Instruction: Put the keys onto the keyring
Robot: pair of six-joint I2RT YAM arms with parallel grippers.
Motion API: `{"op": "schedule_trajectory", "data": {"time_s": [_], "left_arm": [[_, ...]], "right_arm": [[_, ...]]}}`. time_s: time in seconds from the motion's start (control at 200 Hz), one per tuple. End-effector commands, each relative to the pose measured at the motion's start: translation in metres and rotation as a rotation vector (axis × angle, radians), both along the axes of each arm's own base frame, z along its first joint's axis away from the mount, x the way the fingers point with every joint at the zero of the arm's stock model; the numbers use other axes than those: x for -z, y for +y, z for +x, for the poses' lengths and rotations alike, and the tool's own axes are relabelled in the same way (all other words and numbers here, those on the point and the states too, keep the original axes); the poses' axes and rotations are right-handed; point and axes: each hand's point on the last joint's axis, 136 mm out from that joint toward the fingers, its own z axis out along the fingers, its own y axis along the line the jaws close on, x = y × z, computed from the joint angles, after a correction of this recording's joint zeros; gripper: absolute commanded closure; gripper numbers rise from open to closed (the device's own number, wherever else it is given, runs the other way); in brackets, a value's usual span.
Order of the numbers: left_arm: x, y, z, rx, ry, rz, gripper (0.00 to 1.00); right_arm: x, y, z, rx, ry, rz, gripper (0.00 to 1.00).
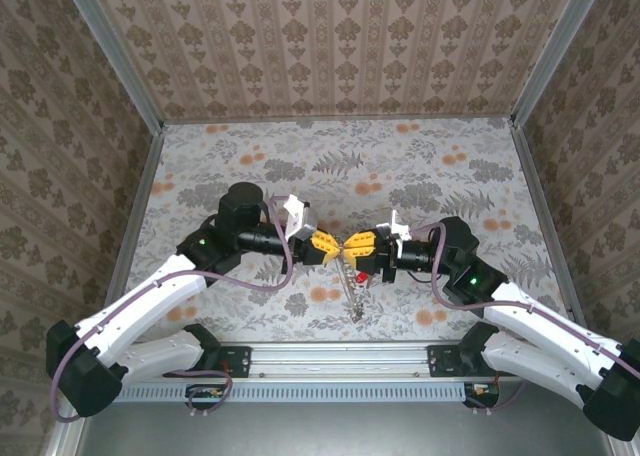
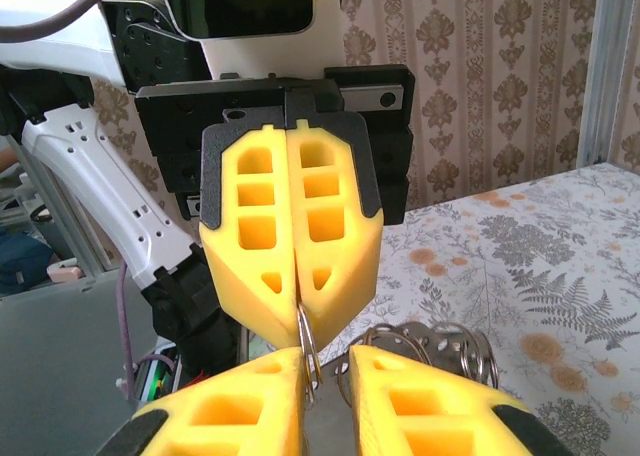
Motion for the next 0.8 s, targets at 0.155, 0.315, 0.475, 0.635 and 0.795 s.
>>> {"op": "schedule_trajectory", "data": {"time_s": [0.155, 0.315, 0.475, 0.635, 0.795], "left_arm": [[-0.028, 0.002, -0.007, 0.022, -0.084, -0.067, 1.0], [-0.026, 0.001, -0.007, 0.022, -0.08, -0.063, 1.0], [-0.021, 0.0, -0.004, 0.009, -0.076, -0.048, 1.0], [-0.009, -0.003, 0.001, -0.027, -0.076, 0.013, 1.0], [-0.001, -0.003, 0.006, -0.068, -0.083, 0.064, 1.0]], "right_arm": [[0.001, 0.003, -0.007, -0.044, 0.008, -0.003, 0.85], [0.002, 0.008, -0.01, -0.069, 0.0, -0.008, 0.99], [0.0, 0.008, -0.014, -0.085, -0.02, -0.012, 1.0], [-0.01, 0.002, -0.018, -0.07, -0.067, -0.014, 1.0], [-0.015, -0.004, -0.02, -0.047, -0.102, -0.026, 1.0]]}}
